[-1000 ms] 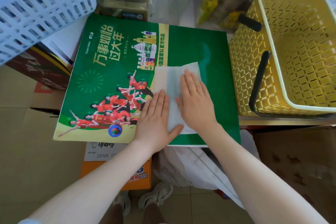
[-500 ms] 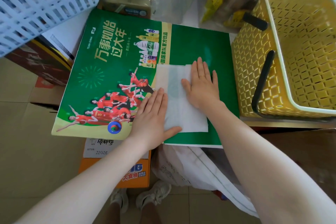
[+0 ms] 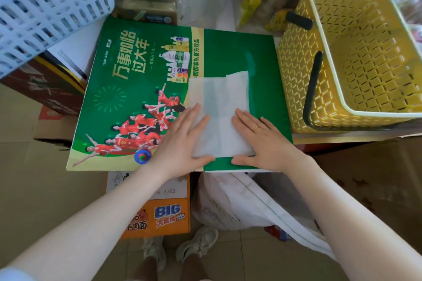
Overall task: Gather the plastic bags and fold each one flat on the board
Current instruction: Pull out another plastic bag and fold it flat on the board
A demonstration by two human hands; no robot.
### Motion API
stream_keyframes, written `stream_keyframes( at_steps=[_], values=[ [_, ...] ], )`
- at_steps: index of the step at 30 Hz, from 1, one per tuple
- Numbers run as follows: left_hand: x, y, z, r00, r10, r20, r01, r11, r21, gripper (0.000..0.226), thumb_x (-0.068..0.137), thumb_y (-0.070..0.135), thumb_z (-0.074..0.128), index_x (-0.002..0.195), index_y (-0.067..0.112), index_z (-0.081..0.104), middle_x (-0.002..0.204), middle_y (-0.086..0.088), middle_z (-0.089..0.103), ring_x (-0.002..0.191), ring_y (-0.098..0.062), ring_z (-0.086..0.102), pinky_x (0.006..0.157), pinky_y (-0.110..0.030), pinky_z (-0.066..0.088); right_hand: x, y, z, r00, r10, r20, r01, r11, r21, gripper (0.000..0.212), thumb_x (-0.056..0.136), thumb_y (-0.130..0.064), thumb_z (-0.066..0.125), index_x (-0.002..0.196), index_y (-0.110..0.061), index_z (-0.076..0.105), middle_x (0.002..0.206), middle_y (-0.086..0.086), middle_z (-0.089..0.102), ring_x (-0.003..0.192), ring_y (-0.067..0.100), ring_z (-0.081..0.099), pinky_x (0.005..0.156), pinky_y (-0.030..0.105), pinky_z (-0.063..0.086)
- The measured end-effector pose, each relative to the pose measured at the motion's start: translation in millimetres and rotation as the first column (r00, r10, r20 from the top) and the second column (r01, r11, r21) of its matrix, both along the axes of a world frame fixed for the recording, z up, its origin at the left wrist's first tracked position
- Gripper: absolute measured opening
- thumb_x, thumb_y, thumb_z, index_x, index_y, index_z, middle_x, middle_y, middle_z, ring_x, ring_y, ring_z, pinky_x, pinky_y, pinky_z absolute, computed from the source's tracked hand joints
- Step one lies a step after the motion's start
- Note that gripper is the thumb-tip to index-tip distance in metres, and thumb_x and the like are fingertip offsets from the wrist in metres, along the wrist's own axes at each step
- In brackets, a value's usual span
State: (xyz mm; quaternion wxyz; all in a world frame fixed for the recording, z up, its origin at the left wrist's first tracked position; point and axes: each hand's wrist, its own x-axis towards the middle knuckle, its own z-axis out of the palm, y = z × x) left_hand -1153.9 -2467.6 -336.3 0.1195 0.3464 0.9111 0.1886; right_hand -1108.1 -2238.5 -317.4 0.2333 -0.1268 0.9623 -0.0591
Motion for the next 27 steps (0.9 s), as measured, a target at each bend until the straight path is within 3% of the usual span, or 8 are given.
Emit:
stream_keyframes(
  at_steps=[4, 9, 12, 17, 20, 23, 25, 27],
  values=[
    [-9.6, -13.6, 0.7, 0.965, -0.260, -0.040, 0.252, 0.957, -0.141, 0.077, 0.073, 0.063, 0.042, 0.127, 0.011, 0.053, 0.138, -0.011, 0.047, 0.129, -0.030, 0.041, 0.113, -0.041, 0.013, -2.7, -0.7, 10.3, 0.998, 0.058, 0.009, -0.058, 0.993, 0.098, 0.101, 0.079, -0.067, 0.049, 0.149, -0.018, -0.006, 0.157, 0.002, -0.017, 0.145, 0.016, -0.009, 0.118, 0.039, 0.006],
    [-15.7, -16.6, 4.6, 0.974, -0.223, -0.027, 0.218, 0.967, -0.135, 0.083, 0.064, 0.065, 0.048, 0.127, 0.011, 0.054, 0.134, -0.009, 0.052, 0.121, -0.030, 0.048, 0.105, -0.048, 0.030, 6.8, -13.0, 11.8, 0.990, 0.075, -0.118, -0.063, 0.993, 0.102, 0.069, 0.087, -0.032, 0.044, 0.148, -0.010, 0.017, 0.158, 0.010, 0.004, 0.143, 0.032, 0.014, 0.112, 0.049, 0.024],
    [-15.4, -17.1, 9.1, 0.982, -0.188, -0.003, 0.186, 0.975, -0.119, 0.081, 0.063, 0.062, 0.045, 0.129, 0.014, 0.052, 0.136, -0.006, 0.049, 0.122, -0.028, 0.045, 0.105, -0.043, 0.028, 11.3, -14.6, 8.9, 0.997, 0.026, -0.075, -0.018, 0.995, 0.103, 0.069, 0.088, -0.020, 0.043, 0.149, -0.014, 0.010, 0.158, 0.005, 0.001, 0.145, 0.027, 0.007, 0.116, 0.044, 0.016],
    [-25.7, -14.9, 8.8, 0.965, -0.229, -0.129, 0.228, 0.973, -0.029, 0.049, 0.067, 0.030, 0.051, 0.111, 0.014, 0.067, 0.115, -0.006, 0.066, 0.099, -0.030, 0.062, 0.087, -0.046, 0.044, 14.8, -11.2, 8.7, 0.948, -0.284, -0.143, 0.236, 0.930, -0.282, 0.049, 0.090, -0.019, 0.051, 0.138, -0.012, 0.041, 0.151, 0.003, 0.032, 0.139, 0.021, 0.030, 0.113, 0.032, 0.023],
    [-29.6, -15.6, 8.1, 0.949, -0.233, -0.213, 0.258, 0.961, 0.097, 0.040, 0.074, 0.012, 0.039, 0.097, 0.012, 0.073, 0.097, -0.004, 0.073, 0.081, -0.025, 0.067, 0.077, -0.041, 0.050, 20.7, -5.8, 16.6, 0.945, -0.328, 0.005, 0.303, 0.867, -0.396, 0.064, 0.085, -0.031, 0.064, 0.141, -0.016, 0.036, 0.150, -0.006, 0.029, 0.139, 0.010, 0.026, 0.111, 0.021, 0.018],
    [-18.0, -24.1, 9.8, 0.991, -0.125, 0.039, 0.109, 0.953, 0.284, 0.030, 0.085, 0.004, 0.045, 0.103, 0.009, 0.069, 0.095, -0.011, 0.071, 0.076, -0.015, 0.065, 0.075, -0.025, 0.050, 34.0, -4.0, 31.3, 0.909, -0.350, 0.227, 0.416, 0.808, -0.417, 0.083, 0.074, -0.039, 0.075, 0.143, -0.026, 0.031, 0.141, -0.020, 0.029, 0.132, -0.001, 0.025, 0.108, 0.018, 0.020],
    [-5.7, -35.2, 11.0, 0.980, -0.031, 0.198, -0.037, 0.943, 0.332, 0.020, 0.092, 0.019, 0.049, 0.099, 0.012, 0.066, 0.082, -0.008, 0.071, 0.056, 0.000, 0.055, 0.053, -0.010, 0.038, 43.8, -8.4, 34.7, 0.884, -0.390, 0.259, 0.467, 0.757, -0.457, 0.073, 0.074, -0.034, 0.076, 0.137, -0.027, 0.040, 0.133, -0.018, 0.041, 0.124, 0.000, 0.035, 0.101, 0.014, 0.027],
    [7.2, -45.3, 9.0, 0.956, 0.062, 0.287, -0.171, 0.912, 0.372, 0.036, 0.091, 0.041, 0.043, 0.089, 0.011, 0.063, 0.065, -0.006, 0.064, 0.048, -0.008, 0.047, 0.042, -0.015, 0.026, 48.8, -18.5, 28.3, 0.892, -0.415, 0.179, 0.445, 0.738, -0.506, 0.052, 0.076, -0.024, 0.075, 0.125, -0.021, 0.056, 0.121, -0.016, 0.052, 0.114, 0.001, 0.043, 0.091, 0.003, 0.029]
  ],
)
